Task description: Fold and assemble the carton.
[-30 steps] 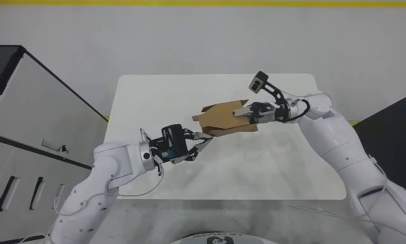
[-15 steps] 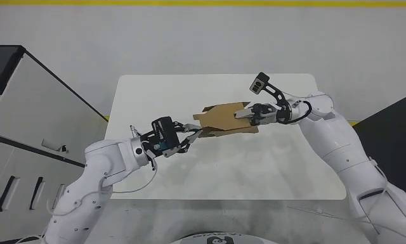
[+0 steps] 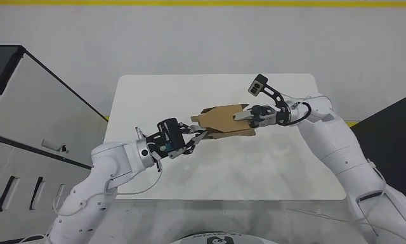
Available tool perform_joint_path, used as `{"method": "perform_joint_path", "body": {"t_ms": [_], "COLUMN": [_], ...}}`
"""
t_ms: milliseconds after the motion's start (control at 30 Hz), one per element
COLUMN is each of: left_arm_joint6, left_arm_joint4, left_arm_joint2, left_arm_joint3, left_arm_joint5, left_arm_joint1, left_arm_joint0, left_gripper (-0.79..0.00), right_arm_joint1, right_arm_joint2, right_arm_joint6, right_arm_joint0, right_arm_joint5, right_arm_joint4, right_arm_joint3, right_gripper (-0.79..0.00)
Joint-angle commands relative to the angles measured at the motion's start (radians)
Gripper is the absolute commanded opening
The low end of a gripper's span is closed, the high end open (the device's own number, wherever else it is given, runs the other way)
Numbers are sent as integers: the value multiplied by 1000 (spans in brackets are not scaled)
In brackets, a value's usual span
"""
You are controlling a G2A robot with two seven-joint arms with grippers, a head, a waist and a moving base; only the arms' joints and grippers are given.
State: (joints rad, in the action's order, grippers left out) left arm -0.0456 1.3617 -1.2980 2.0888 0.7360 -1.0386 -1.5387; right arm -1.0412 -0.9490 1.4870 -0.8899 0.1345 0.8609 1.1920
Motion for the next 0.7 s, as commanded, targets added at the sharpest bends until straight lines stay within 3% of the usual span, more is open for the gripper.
{"method": "perform_joint_path", "body": {"t_ms": [0, 667], "left_arm_joint6": [-1, -11], "left_arm_joint4": [-5, -6], "left_arm_joint2": [2, 44], "left_arm_joint3": [5, 34], "left_arm_joint5": [3, 29], "left_arm_joint1": [1, 5], "left_arm_joint0": [0, -3], "left_gripper": [-785, -785], "right_arm_joint1": [-1, -18], "right_arm_joint2": [-1, -9], "right_arm_joint6": [-6, -81], "right_arm_joint0": [-1, -15], "right_arm_joint5": [-5, -37], "right_arm_joint4": [-6, -30], "right_arm_joint3": [2, 15], "right_gripper": [-785, -785]}}
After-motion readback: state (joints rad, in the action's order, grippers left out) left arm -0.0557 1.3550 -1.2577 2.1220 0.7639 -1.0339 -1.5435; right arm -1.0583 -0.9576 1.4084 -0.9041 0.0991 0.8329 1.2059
